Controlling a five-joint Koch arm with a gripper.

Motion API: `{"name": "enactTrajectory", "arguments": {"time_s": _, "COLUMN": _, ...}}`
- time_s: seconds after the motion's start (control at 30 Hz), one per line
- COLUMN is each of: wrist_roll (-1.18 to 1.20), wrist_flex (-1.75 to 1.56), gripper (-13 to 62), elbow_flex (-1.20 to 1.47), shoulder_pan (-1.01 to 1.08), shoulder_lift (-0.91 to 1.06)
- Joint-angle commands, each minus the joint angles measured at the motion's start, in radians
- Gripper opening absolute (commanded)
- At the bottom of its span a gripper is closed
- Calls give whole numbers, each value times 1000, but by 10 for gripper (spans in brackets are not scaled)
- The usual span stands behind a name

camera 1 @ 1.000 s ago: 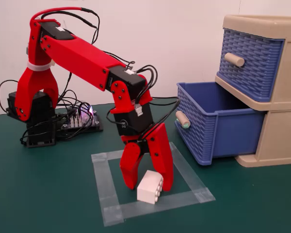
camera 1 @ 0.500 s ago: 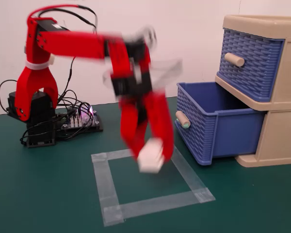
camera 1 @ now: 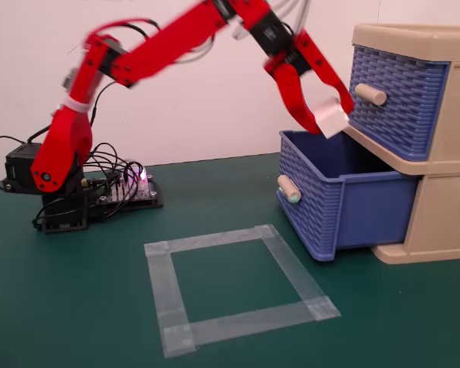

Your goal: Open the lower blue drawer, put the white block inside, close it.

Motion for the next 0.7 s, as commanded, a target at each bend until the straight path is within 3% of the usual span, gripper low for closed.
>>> {"name": "enactTrajectory", "arguments": {"time_s": 0.0, "wrist_roll": 54, "wrist_flex": 0, "gripper": -74, "elbow_flex": -46, "shoulder_pan": -12, "shoulder_lift": 20}}
{"name": "enactTrajectory", "arguments": {"time_s": 0.07, "wrist_roll": 54, "wrist_flex": -2, "gripper": -69, "elbow_flex": -46, "shoulder_pan": -29, "shoulder_lift": 17}}
{"name": "enactTrajectory", "arguments": {"time_s": 0.1, "wrist_roll": 54, "wrist_flex": -2, "gripper": -26, "elbow_flex": -48, "shoulder_pan": -43, "shoulder_lift": 17}}
{"name": "enactTrajectory", "arguments": {"time_s": 0.2, "wrist_roll": 55, "wrist_flex": -6, "gripper": 236, "elbow_flex": -51, "shoulder_pan": -64, "shoulder_lift": 21}}
{"name": "enactTrajectory", "arguments": {"time_s": 0.27, "wrist_roll": 60, "wrist_flex": -6, "gripper": 316, "elbow_flex": -51, "shoulder_pan": -64, "shoulder_lift": 25}}
{"name": "enactTrajectory", "arguments": {"time_s": 0.5, "wrist_roll": 67, "wrist_flex": 63, "gripper": 336, "elbow_flex": -41, "shoulder_pan": -57, "shoulder_lift": 130}}
{"name": "enactTrajectory", "arguments": {"time_s": 0.67, "wrist_roll": 37, "wrist_flex": 512, "gripper": 335, "elbow_flex": -18, "shoulder_pan": -51, "shoulder_lift": 270}}
